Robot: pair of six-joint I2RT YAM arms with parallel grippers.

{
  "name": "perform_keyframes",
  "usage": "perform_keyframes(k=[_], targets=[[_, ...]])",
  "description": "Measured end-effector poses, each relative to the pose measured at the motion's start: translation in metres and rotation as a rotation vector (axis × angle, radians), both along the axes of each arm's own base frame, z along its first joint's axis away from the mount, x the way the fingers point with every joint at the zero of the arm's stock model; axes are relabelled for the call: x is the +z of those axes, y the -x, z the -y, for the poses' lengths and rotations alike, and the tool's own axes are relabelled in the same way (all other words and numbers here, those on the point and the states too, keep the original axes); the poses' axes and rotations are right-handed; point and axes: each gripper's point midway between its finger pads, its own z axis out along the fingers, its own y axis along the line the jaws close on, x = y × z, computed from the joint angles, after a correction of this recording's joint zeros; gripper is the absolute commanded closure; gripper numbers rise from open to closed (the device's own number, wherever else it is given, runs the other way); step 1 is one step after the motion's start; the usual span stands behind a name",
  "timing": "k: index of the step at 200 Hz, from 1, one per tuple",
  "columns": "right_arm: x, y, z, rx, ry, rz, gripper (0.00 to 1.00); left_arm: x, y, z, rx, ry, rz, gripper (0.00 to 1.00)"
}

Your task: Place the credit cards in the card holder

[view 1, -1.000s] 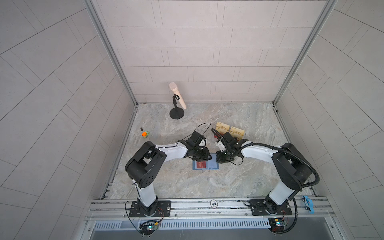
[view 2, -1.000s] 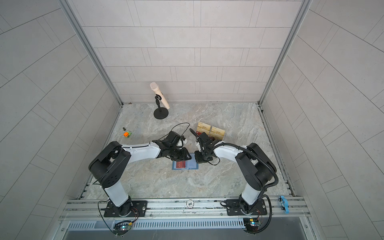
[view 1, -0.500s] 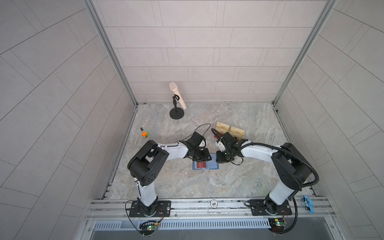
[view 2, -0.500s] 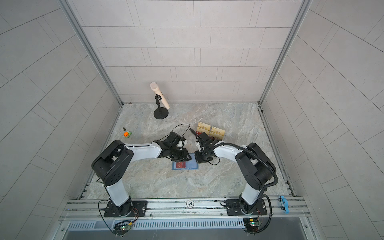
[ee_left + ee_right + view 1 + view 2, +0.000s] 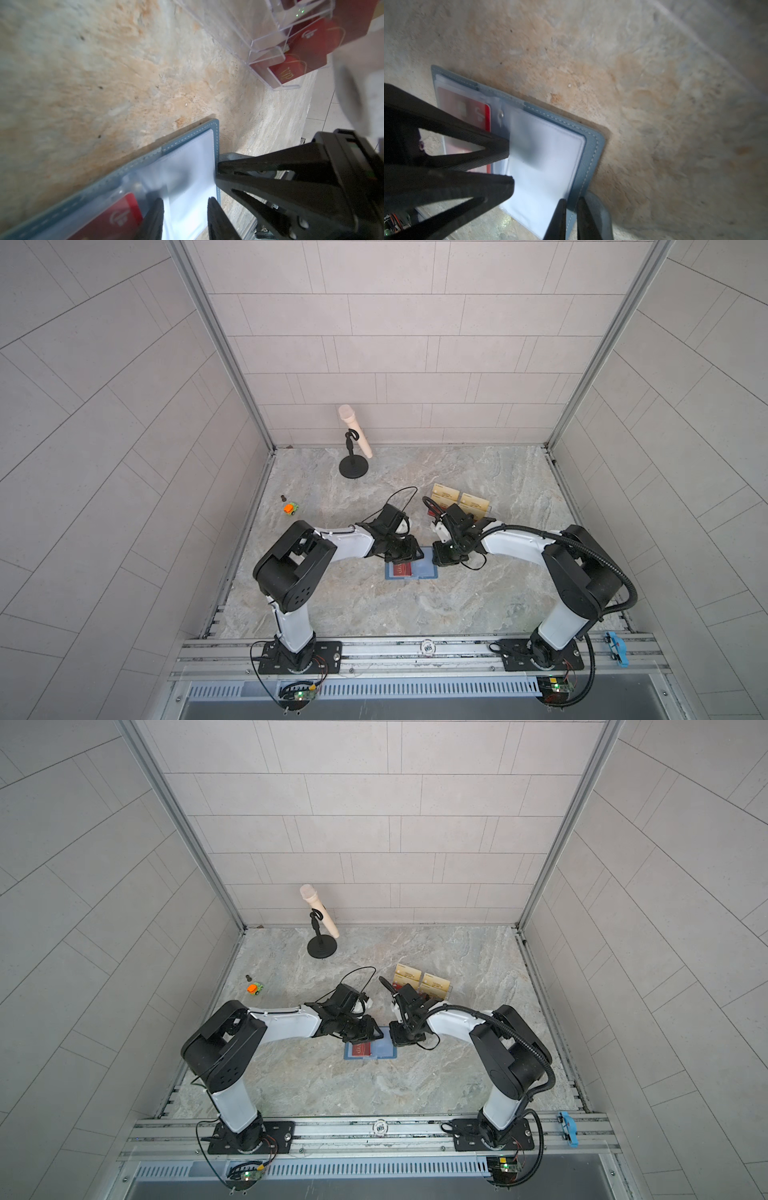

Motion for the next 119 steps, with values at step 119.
perform_keyframes(k=[119], targets=[[0.0000,0.0001,-0.0002,0.000,0.000,0.000,0.85,0.0005,0.0017,0.0069,-0.002,0.050,-0.029,0.62]])
